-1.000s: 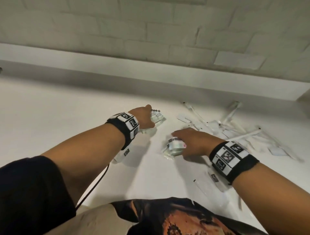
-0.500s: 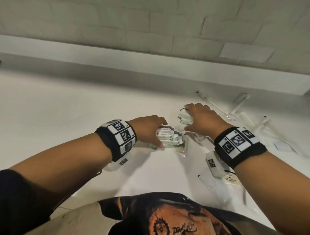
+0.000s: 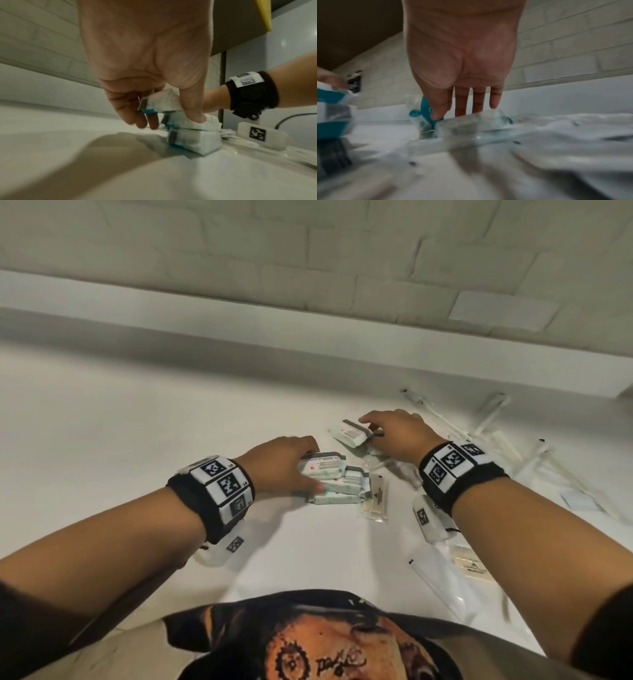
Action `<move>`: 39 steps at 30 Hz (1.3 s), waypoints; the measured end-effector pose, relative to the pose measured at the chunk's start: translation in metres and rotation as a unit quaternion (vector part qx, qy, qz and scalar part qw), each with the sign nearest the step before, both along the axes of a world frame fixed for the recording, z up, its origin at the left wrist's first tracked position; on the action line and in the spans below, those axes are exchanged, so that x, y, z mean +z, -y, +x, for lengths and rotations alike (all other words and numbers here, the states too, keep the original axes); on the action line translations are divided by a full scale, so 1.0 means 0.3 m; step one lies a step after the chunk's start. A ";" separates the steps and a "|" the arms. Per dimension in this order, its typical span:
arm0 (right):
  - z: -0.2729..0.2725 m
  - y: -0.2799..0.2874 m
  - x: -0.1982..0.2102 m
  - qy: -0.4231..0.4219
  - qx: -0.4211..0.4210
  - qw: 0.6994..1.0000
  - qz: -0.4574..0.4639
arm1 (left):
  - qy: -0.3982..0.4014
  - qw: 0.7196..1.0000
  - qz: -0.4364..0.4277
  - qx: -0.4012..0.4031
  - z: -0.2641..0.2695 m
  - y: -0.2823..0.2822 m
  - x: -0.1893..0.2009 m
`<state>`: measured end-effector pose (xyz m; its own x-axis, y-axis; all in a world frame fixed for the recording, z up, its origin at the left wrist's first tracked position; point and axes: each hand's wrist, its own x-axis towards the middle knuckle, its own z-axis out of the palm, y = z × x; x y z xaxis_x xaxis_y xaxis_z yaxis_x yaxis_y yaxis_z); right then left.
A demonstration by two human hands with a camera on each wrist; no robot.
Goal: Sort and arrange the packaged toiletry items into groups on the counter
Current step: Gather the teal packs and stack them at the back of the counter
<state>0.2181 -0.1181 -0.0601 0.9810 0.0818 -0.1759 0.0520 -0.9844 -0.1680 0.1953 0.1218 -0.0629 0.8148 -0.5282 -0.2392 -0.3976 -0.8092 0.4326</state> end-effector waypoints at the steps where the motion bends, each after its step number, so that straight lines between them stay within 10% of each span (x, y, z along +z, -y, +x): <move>1: 0.004 -0.022 0.005 0.010 0.003 1.000 -0.002 | 0.008 1.000 0.005 -0.004 0.015 -0.010 0.002; 10: -0.188 -0.193 0.024 -0.054 0.162 0.984 0.049 | -0.059 0.992 -0.026 0.105 0.153 -0.072 -0.012; 21: -0.151 -0.155 0.045 -0.235 0.066 0.968 0.060 | -0.082 0.996 -0.003 0.033 0.185 -0.031 -0.007; 30: -0.113 -0.100 0.065 -0.161 -0.041 0.975 0.148 | -0.069 0.997 0.002 0.034 0.172 -0.038 -0.014; 36: -0.185 -0.163 0.048 -0.189 0.057 0.980 -0.022 | -0.067 0.997 -0.009 0.034 0.163 -0.027 -0.019; 39: -0.196 -0.207 0.013 -0.093 0.059 0.993 0.035 | -0.102 0.992 -0.055 0.047 0.157 -0.011 -0.025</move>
